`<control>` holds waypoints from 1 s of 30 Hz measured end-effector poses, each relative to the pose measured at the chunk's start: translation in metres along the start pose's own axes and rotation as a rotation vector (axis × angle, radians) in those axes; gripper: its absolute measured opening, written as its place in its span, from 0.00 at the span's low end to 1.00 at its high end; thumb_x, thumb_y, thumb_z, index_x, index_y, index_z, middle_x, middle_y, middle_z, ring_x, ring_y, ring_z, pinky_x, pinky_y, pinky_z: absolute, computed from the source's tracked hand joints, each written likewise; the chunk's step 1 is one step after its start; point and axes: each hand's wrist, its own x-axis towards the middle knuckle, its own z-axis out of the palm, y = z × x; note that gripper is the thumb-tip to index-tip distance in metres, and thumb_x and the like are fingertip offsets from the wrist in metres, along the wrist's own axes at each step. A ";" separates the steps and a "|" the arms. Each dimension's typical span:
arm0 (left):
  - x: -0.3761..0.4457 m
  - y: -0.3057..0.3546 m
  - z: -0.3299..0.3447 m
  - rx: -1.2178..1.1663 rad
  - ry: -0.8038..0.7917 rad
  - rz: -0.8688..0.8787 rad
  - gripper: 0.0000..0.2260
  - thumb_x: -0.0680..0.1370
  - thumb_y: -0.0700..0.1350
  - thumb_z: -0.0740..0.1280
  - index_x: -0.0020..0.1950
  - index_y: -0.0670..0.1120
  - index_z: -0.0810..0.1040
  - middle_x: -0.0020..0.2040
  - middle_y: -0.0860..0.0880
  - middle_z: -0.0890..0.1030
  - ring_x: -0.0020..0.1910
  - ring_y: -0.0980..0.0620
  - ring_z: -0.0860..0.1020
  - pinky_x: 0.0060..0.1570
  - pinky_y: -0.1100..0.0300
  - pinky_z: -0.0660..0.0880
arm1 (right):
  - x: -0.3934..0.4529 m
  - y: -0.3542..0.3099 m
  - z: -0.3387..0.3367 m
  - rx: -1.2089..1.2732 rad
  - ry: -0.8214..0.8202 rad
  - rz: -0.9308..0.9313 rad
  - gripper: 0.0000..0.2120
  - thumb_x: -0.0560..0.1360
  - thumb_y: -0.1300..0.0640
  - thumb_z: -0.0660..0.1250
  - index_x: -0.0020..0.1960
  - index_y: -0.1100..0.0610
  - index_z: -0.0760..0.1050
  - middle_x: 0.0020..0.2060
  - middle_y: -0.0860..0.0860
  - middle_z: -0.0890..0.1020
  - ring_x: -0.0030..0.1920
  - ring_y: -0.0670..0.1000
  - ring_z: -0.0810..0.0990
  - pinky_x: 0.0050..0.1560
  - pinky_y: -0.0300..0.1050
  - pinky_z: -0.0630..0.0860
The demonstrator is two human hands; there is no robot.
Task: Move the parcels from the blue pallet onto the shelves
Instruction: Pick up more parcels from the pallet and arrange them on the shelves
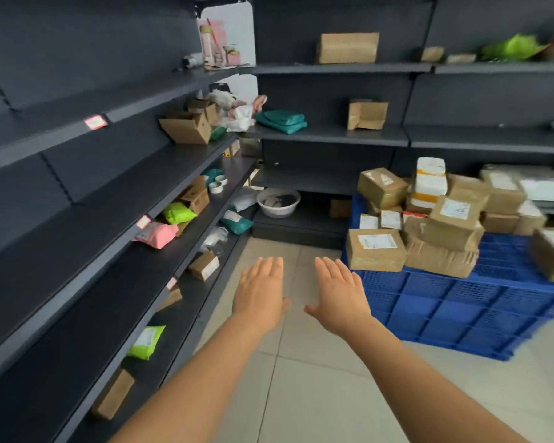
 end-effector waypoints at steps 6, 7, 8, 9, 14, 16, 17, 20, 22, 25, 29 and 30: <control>0.091 0.040 0.011 -0.015 -0.057 0.145 0.35 0.79 0.53 0.64 0.79 0.46 0.47 0.79 0.48 0.51 0.78 0.48 0.49 0.75 0.52 0.49 | 0.055 0.058 -0.012 -0.002 0.040 0.161 0.43 0.75 0.46 0.68 0.79 0.54 0.46 0.78 0.50 0.52 0.78 0.53 0.48 0.76 0.53 0.50; 0.105 0.048 0.013 -0.016 -0.068 0.169 0.36 0.79 0.53 0.64 0.79 0.46 0.47 0.79 0.48 0.51 0.78 0.48 0.49 0.75 0.52 0.49 | 0.062 0.068 -0.014 0.003 0.050 0.186 0.43 0.75 0.46 0.68 0.79 0.54 0.46 0.78 0.50 0.53 0.78 0.53 0.48 0.76 0.53 0.50; 0.118 0.055 0.016 -0.015 -0.076 0.193 0.36 0.79 0.53 0.64 0.79 0.46 0.47 0.79 0.47 0.52 0.78 0.48 0.49 0.75 0.52 0.49 | 0.069 0.077 -0.015 0.008 0.057 0.212 0.42 0.75 0.46 0.68 0.79 0.54 0.46 0.78 0.50 0.52 0.78 0.53 0.48 0.76 0.53 0.49; 0.130 0.063 0.019 -0.015 -0.085 0.215 0.36 0.79 0.53 0.64 0.79 0.46 0.47 0.79 0.47 0.52 0.78 0.48 0.49 0.75 0.52 0.49 | 0.075 0.086 -0.016 0.014 0.060 0.237 0.43 0.75 0.46 0.68 0.79 0.54 0.45 0.78 0.50 0.51 0.78 0.53 0.47 0.76 0.53 0.48; 0.184 0.107 0.034 -0.017 -0.127 0.306 0.36 0.79 0.53 0.65 0.79 0.46 0.49 0.79 0.48 0.53 0.78 0.48 0.50 0.75 0.52 0.50 | 0.102 0.139 -0.020 0.042 0.079 0.347 0.44 0.75 0.45 0.68 0.79 0.54 0.44 0.78 0.50 0.51 0.78 0.52 0.47 0.77 0.53 0.49; 0.205 0.129 0.039 -0.031 -0.129 0.333 0.35 0.78 0.53 0.66 0.79 0.46 0.50 0.78 0.48 0.55 0.77 0.48 0.51 0.74 0.52 0.51 | 0.113 0.162 -0.023 0.065 0.084 0.378 0.44 0.75 0.45 0.68 0.79 0.54 0.44 0.78 0.50 0.50 0.78 0.52 0.46 0.77 0.54 0.48; 0.216 0.140 0.042 -0.040 -0.126 0.346 0.35 0.78 0.53 0.66 0.78 0.47 0.51 0.77 0.49 0.56 0.77 0.49 0.52 0.74 0.52 0.52 | 0.120 0.176 -0.026 0.075 0.084 0.389 0.44 0.75 0.45 0.68 0.79 0.54 0.43 0.78 0.49 0.50 0.78 0.52 0.45 0.77 0.54 0.48; 0.251 0.176 0.054 -0.053 -0.104 0.382 0.35 0.77 0.53 0.68 0.78 0.47 0.53 0.76 0.49 0.60 0.75 0.49 0.56 0.73 0.53 0.54 | 0.141 0.220 -0.034 0.091 0.094 0.409 0.44 0.75 0.45 0.68 0.79 0.54 0.44 0.78 0.49 0.50 0.78 0.52 0.45 0.77 0.54 0.47; 0.275 0.201 0.063 -0.064 -0.115 0.377 0.35 0.77 0.53 0.68 0.78 0.46 0.53 0.76 0.49 0.59 0.76 0.49 0.55 0.73 0.53 0.53 | 0.156 0.253 -0.042 0.095 0.116 0.413 0.44 0.74 0.45 0.68 0.79 0.54 0.45 0.78 0.49 0.52 0.78 0.53 0.46 0.77 0.53 0.48; 0.312 0.240 0.074 -0.074 -0.142 0.366 0.34 0.78 0.53 0.66 0.78 0.46 0.52 0.77 0.49 0.58 0.76 0.49 0.54 0.74 0.52 0.54 | 0.181 0.301 -0.054 0.102 0.124 0.430 0.45 0.74 0.44 0.69 0.79 0.54 0.45 0.78 0.50 0.52 0.78 0.53 0.47 0.77 0.53 0.49; 0.355 0.283 0.089 -0.079 -0.158 0.341 0.33 0.79 0.52 0.63 0.79 0.47 0.51 0.78 0.49 0.57 0.77 0.50 0.53 0.74 0.53 0.53 | 0.209 0.361 -0.064 0.142 0.109 0.463 0.45 0.73 0.43 0.69 0.78 0.54 0.46 0.77 0.49 0.54 0.77 0.53 0.49 0.76 0.53 0.50; 0.363 0.293 0.092 -0.081 -0.167 0.334 0.33 0.79 0.52 0.63 0.79 0.47 0.50 0.78 0.49 0.56 0.77 0.50 0.53 0.75 0.53 0.53 | 0.214 0.374 -0.065 0.150 0.106 0.472 0.44 0.73 0.43 0.69 0.78 0.54 0.47 0.77 0.49 0.55 0.77 0.53 0.49 0.76 0.53 0.50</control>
